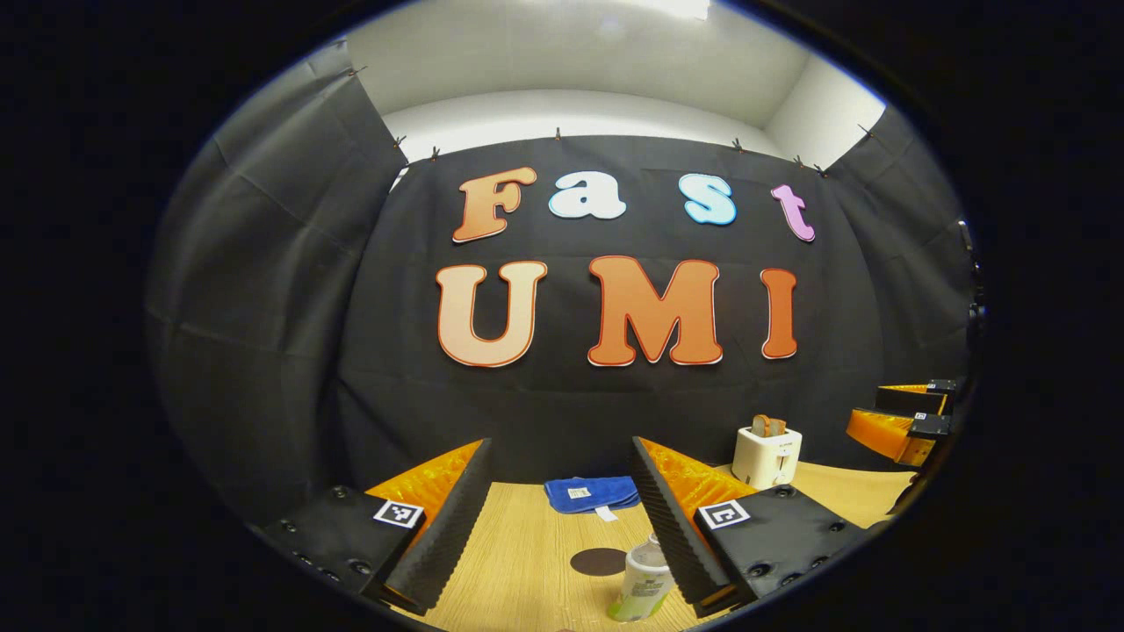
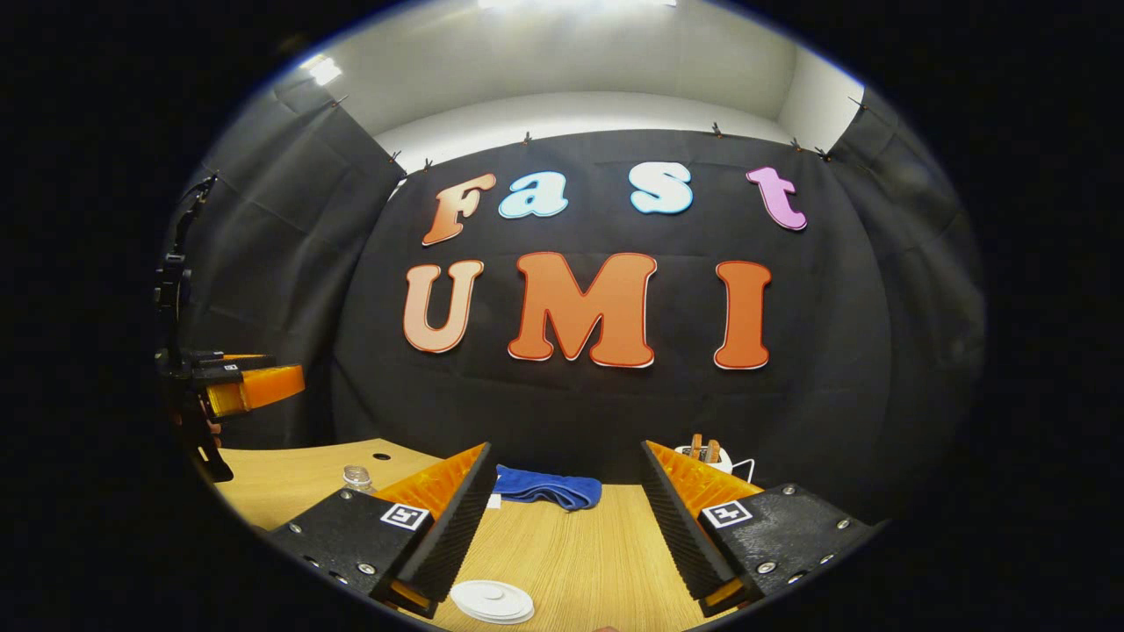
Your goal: Open the teacup lid with one hand, grasp the water bottle and pour water into the teacup with the other hand; after pouring, place the water bottle on the coaster and then close the teacup lid.
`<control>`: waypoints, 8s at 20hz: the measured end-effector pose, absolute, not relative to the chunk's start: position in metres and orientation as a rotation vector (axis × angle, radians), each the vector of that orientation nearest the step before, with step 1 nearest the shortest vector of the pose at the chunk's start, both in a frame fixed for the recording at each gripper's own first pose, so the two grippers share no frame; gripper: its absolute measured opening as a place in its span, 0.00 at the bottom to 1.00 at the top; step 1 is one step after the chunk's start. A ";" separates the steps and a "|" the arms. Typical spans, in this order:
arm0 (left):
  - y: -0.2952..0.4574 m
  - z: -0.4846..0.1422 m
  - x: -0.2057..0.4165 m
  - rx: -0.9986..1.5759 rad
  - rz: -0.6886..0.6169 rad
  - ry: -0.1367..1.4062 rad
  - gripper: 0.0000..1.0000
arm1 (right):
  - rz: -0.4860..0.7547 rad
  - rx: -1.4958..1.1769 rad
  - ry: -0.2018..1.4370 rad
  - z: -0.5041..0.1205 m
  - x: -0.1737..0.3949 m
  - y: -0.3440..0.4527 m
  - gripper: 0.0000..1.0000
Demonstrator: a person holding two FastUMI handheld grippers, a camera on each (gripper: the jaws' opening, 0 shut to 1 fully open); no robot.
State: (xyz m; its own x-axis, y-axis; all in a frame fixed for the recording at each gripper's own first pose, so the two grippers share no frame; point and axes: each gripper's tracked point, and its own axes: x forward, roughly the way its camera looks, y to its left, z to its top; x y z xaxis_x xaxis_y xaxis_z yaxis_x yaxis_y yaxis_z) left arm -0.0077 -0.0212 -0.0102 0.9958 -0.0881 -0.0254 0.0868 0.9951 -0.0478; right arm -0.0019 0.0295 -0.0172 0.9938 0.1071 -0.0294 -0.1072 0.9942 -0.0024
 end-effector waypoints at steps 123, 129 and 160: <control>-0.107 -0.223 -0.021 1.608 -0.466 0.236 0.63 | 0.113 0.095 0.270 -0.135 -0.046 -0.047 0.20; -0.115 -0.215 -0.018 1.700 -0.475 0.174 0.63 | 0.111 0.095 0.268 -0.136 -0.048 -0.052 0.20; -0.135 -0.171 -0.007 1.922 -0.386 -0.073 0.66 | 0.126 0.136 0.212 -0.116 -0.051 -0.058 0.20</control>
State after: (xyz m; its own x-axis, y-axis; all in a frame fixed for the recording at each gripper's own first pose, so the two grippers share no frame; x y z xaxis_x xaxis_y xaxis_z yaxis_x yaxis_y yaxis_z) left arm -0.0071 -0.1351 -0.1710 0.9446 -0.2325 -0.2316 0.1313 -0.3792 0.9160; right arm -0.0506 -0.0576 -0.1160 0.9698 0.1388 -0.2005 -0.1101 0.9829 0.1477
